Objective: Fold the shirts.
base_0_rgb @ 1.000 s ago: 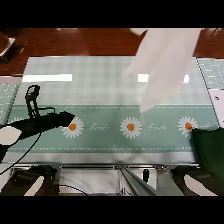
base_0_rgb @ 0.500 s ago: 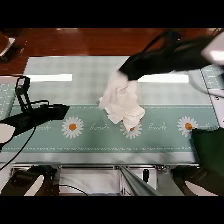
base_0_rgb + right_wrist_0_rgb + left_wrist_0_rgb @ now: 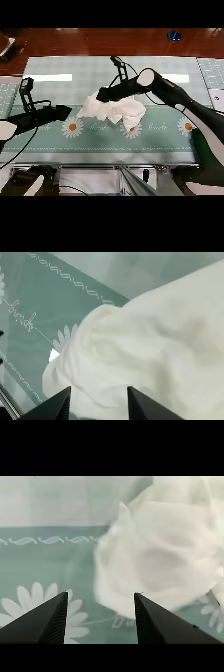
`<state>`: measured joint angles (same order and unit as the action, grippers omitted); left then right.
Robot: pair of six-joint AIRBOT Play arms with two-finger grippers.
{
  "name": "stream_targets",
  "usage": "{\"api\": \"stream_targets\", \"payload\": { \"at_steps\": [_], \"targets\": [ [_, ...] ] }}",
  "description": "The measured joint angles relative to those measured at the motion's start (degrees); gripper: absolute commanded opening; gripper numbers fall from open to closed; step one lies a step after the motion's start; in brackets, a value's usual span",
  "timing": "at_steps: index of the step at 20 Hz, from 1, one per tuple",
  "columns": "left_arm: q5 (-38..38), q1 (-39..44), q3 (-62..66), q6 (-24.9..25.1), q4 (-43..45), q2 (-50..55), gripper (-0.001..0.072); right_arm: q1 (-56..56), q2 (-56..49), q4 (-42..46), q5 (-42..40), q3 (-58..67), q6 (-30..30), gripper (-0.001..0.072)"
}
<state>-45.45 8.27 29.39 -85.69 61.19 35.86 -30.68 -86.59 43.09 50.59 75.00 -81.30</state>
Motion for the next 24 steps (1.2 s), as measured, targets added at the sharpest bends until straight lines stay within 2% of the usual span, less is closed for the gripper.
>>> {"api": "stream_targets", "payload": {
  "at_steps": [3,7,9,14,18,21,22,23,24],
  "targets": [
    [-4.1,-0.4,0.2,0.1,-1.3,0.7,0.0509,9.9,3.6,-0.9,6.2,1.2,0.9,0.0413],
    [-9.9,-7.6,1.0,-0.7,1.7,1.2,0.0508,27.2,14.5,11.1,14.6,-2.4,-1.4,0.0412],
    [-12.7,-12.0,-0.9,0.4,-3.5,3.0,0.0508,35.2,20.9,16.8,15.4,-8.5,-3.3,0.0408],
    [-11.9,-15.8,-6.7,11.4,-26.0,12.8,0.0508,45.5,32.2,18.2,13.0,-28.4,-4.4,0.0407],
    [-5.3,-13.5,-7.8,19.8,-39.4,21.7,0.0508,43.6,35.1,14.8,8.9,-39.7,-4.0,0.0407],
    [-1.1,-9.8,-7.1,24.7,-46.1,27.3,0.0496,38.6,35.0,13.5,5.7,-44.0,-5.7,0.0407],
    [-0.3,-8.6,-6.6,26.1,-47.9,28.9,0.0335,36.7,34.4,13.0,4.9,-44.7,-6.4,0.0407],
    [0.7,-7.6,-5.8,27.7,-49.5,30.3,0.0099,35.1,33.7,12.3,3.9,-45.2,-7.0,0.0407],
    [1.1,-6.9,-5.0,29.0,-50.6,31.3,0.0019,33.4,32.8,11.3,3.0,-45.6,-7.4,0.0407]
  ]
}}
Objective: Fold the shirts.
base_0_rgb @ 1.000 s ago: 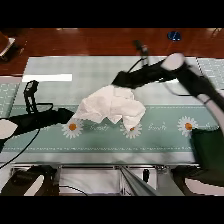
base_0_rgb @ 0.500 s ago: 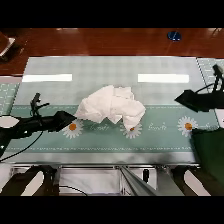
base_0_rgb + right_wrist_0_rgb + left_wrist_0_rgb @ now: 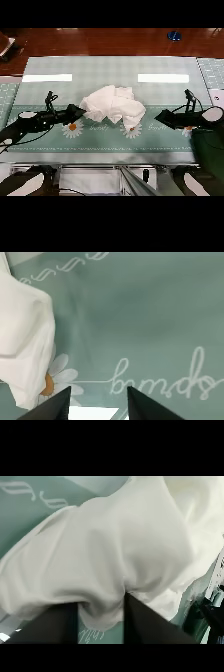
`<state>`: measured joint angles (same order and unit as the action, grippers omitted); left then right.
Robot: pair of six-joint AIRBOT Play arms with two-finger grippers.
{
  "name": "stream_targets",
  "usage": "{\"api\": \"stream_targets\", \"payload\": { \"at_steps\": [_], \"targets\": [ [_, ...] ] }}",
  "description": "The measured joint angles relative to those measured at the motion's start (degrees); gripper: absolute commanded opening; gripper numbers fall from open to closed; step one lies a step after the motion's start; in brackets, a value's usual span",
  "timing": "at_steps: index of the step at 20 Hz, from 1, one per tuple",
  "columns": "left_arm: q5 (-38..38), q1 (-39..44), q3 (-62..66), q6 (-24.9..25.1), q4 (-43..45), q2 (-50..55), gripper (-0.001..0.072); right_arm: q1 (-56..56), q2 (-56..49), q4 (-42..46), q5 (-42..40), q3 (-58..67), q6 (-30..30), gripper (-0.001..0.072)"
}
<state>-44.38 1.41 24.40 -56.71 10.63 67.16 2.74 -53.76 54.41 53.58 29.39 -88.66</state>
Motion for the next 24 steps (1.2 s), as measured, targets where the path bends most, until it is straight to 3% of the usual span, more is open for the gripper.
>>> {"api": "stream_targets", "payload": {
  "at_steps": [5,12,13,14,15,20,24],
  "targets": [
    [-0.2,1.4,4.5,3.5,-2.6,2.2,0.0018,-7.5,-5.7,-7.6,-5.5,-0.8,-0.2,0.0407],
    [-1.5,1.7,6.3,4.7,-3.3,2.6,0.0018,-14.8,-15.0,-19.9,-10.2,2.1,4.3,0.0398],
    [-1.6,1.7,6.4,4.7,-3.3,2.6,0.0018,-15.7,-16.5,-20.5,-10.2,3.1,4.5,0.0329],
    [-1.6,1.7,6.5,4.7,-3.3,2.6,0.0018,-16.6,-18.1,-21.3,-10.4,4.3,4.8,0.0202],
    [-1.8,1.7,6.5,4.8,-3.4,2.6,0.0018,-17.4,-19.4,-21.9,-10.4,5.4,5.0,0.0019],
    [-5.9,-2.0,10.1,4.9,-3.4,0.3,0.0017,-17.0,-20.6,-22.7,-5.7,16.9,10.1,0.0023],
    [-9.7,-11.1,21.4,4.7,-7.8,-5.6,0.0017,-10.9,-15.8,-17.2,-1.7,37.0,8.5,0.0023]
  ]
}}
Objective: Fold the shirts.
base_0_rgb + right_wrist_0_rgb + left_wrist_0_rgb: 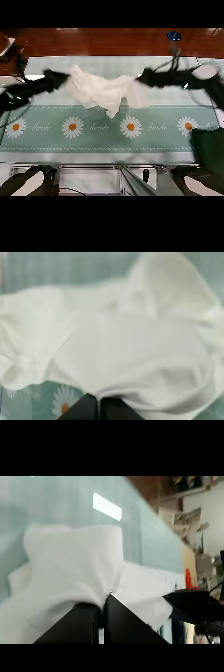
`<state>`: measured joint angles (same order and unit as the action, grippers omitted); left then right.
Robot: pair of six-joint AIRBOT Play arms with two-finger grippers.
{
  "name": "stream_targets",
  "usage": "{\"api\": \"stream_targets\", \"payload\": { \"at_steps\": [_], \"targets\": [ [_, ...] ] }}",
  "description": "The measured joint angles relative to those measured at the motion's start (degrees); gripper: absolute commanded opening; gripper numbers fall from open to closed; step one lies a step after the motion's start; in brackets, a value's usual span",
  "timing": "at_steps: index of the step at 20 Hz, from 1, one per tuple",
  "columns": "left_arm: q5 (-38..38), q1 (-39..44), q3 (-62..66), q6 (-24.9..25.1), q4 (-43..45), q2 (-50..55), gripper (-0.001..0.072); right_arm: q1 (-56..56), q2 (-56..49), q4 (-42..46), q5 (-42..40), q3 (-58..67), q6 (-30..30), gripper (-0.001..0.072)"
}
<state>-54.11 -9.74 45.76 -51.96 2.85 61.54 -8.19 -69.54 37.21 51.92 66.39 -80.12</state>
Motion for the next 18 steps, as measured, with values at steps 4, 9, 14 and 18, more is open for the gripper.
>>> {"api": "stream_targets", "payload": {
  "at_steps": [4,9,14,18],
  "targets": [
    [-4.4,-9.7,15.9,-2.1,-2.7,-5.9,0.0017,4.5,5.1,9.6,7.5,25.2,-2.4,0.0023],
    [-9.7,-18.0,31.1,-5.9,5.3,-15.1,0.0017,6.1,16.2,23.5,16.6,42.2,-4.2,0.0023],
    [-16.5,-12.9,33.7,-8.6,18.5,-24.3,0.0017,6.3,26.2,30.0,25.4,45.8,-5.0,0.0024],
    [-22.2,-5.6,28.3,-14.2,32.0,-29.8,0.0017,6.4,28.9,35.5,34.0,45.8,-7.2,0.0023]
  ]
}}
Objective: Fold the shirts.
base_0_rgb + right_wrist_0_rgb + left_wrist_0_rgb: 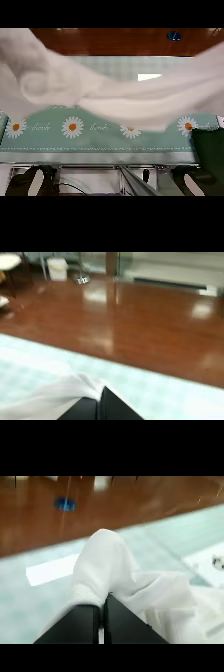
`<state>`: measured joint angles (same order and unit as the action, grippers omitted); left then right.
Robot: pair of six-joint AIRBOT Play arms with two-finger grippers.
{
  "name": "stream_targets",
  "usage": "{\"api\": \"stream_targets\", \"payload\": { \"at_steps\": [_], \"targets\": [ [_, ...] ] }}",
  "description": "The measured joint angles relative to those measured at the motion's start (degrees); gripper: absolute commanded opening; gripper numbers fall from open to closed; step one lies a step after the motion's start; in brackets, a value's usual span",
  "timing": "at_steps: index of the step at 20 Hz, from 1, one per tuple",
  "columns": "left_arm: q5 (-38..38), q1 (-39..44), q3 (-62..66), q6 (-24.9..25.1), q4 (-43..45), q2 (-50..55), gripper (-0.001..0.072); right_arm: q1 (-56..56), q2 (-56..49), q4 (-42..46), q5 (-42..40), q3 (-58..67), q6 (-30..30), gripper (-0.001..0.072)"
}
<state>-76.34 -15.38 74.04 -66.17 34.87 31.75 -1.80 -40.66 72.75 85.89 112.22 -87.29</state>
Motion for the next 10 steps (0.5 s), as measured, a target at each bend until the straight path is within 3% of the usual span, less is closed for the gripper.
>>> {"api": "stream_targets", "payload": {
  "at_steps": [5,10],
  "targets": [
    [-0.5,3.7,-17.5,-6.6,10.9,-5.1,0.0017,0.0,0.8,7.0,3.3,-10.1,-2.4,0.0024],
    [8.2,7.1,-38.2,-7.8,12.4,-2.9,0.0017,0.0,-5.0,7.3,-6.0,-27.4,-3.9,0.0023]
  ]
}}
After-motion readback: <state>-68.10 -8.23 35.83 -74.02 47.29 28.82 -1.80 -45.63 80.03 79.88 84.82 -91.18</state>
